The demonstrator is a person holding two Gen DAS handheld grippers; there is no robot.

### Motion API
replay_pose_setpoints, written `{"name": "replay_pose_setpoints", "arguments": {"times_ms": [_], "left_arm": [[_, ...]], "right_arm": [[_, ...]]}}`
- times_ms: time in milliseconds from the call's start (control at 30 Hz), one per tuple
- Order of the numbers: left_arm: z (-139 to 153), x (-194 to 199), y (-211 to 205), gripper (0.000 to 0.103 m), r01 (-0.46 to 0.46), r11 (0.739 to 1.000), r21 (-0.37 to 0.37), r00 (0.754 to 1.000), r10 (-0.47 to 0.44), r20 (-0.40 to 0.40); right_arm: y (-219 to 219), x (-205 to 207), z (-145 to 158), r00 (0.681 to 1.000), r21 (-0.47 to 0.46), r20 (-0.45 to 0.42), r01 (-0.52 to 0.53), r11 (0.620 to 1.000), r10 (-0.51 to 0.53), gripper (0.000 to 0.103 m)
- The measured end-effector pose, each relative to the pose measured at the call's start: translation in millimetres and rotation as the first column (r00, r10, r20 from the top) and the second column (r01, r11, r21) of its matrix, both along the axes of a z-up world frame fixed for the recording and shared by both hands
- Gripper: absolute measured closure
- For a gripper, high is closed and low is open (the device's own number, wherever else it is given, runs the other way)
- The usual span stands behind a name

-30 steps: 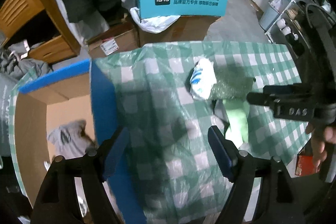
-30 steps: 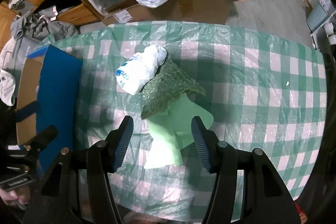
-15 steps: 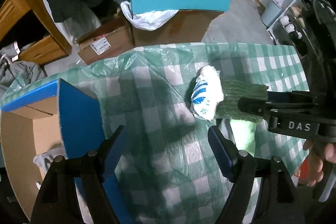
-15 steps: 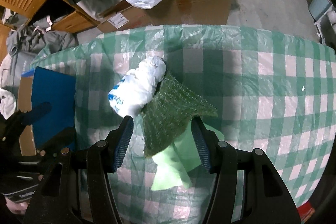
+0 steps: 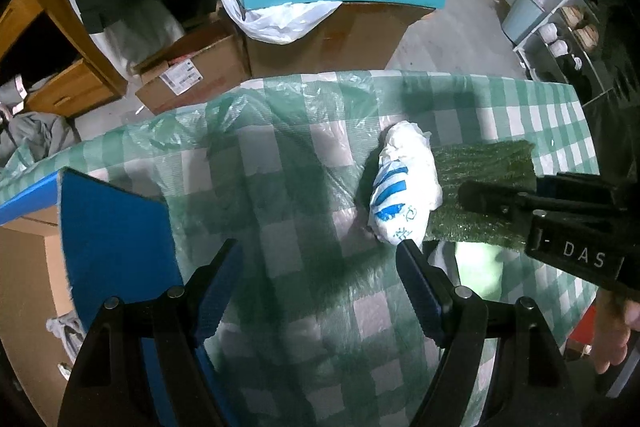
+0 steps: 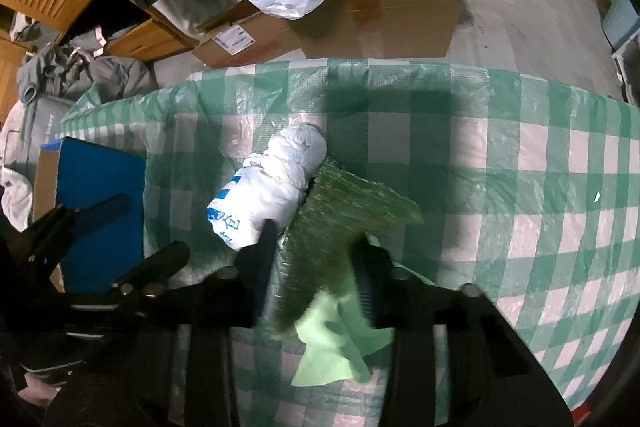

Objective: Organize soft objects
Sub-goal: 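Grasp the green glittery pad with the right gripper while the left gripper grasps the blue-striped white sock, then lift the sock and glittery pad and carry both over the box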

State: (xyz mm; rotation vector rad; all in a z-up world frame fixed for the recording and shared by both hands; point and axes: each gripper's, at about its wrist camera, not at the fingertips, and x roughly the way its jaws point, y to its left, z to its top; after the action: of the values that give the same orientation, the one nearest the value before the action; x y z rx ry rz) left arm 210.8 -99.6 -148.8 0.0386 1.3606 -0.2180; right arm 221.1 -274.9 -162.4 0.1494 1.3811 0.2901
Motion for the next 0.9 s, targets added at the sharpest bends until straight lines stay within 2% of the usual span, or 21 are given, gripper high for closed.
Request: {"name": "replay_pose_setpoints", "arguments": {"times_ms": [67, 167, 500, 667, 900], "left_arm": [[-1.4, 2.0, -2.8, 0.023, 0.0, 1.0, -0.01, 1.0, 0.0, -0.003], [-2.2, 5.5, -9.4, 0.023, 0.014, 1.0, -0.008, 1.0, -0.014, 0.001], [-13.1, 21.0, -37.0, 0.022, 0.034, 0.999, 0.001, 0.999, -0.034, -0.007], [-21.3, 25.5, -48.7, 0.017, 0.029, 0.999, -0.012, 0.999, -0.03, -0.022], [-34.0, 27.3, -62.1, 0.018, 0.051, 0.999, 0.003, 0.998, -0.051, -0.048]], "right_arm": [[-1.4, 0.2, 0.1, 1.0, 0.005, 0.007, -0.004, 1.0, 0.004, 0.093], [-8.0, -0.4, 3.1, 1.0, 0.013, 0.022, 0.007, 1.0, -0.007, 0.095], [-26.5, -4.0, 24.6, 0.995, -0.008, 0.101, 0.022, 1.0, -0.022, 0.096], [-32.2, -5.4, 34.3, 0.991, -0.025, 0.135, 0.024, 0.999, -0.021, 0.095], [-36.5, -8.9, 38.0, 0.987, -0.058, 0.161, 0.015, 0.998, -0.005, 0.095]]}}
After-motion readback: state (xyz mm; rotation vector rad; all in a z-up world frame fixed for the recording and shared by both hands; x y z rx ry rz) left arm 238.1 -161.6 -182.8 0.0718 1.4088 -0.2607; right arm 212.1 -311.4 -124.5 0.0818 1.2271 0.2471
